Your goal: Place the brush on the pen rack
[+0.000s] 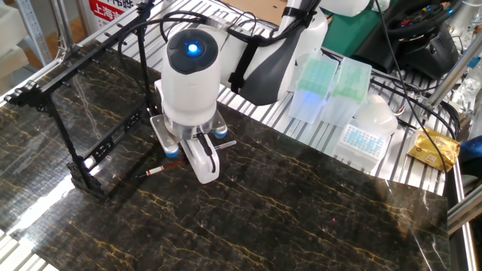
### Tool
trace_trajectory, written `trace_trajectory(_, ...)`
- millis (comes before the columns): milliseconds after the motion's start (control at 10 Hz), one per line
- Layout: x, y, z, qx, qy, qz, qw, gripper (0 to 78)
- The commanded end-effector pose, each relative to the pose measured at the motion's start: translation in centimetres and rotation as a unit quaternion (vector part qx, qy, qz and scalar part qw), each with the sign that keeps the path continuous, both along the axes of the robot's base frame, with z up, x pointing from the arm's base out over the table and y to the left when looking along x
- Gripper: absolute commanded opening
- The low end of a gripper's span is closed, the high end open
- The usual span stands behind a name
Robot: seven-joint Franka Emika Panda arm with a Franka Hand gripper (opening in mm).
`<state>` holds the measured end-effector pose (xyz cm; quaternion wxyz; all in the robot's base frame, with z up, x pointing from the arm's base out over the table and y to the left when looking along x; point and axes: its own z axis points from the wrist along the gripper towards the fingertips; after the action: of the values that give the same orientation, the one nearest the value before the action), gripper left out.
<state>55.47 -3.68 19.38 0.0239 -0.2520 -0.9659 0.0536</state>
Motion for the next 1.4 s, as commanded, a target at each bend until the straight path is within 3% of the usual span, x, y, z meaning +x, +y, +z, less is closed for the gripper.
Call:
trace_trajectory(100,0.1,0.0,0.1,-0.004,-0.001,0.008,1.0000,1.2)
trace_trajectory(400,0.1,0.0,0.1,-0.004,0.000,0.001,1.0000,1.2)
trace_trajectory(800,0.7,0.1,4.6,-0.020,0.012,-0.031,0.9993,1.2)
trace_trajectory(900,0.7,0.1,4.7,-0.020,0.012,-0.031,0.9993,1.2)
trace_trajectory(1100,0.2,-0.8,8.0,-0.026,0.012,-0.042,0.9987,1.2)
trace_trajectory(1400,-0.9,-0.4,9.4,-0.054,0.007,-0.058,0.9968,1.2)
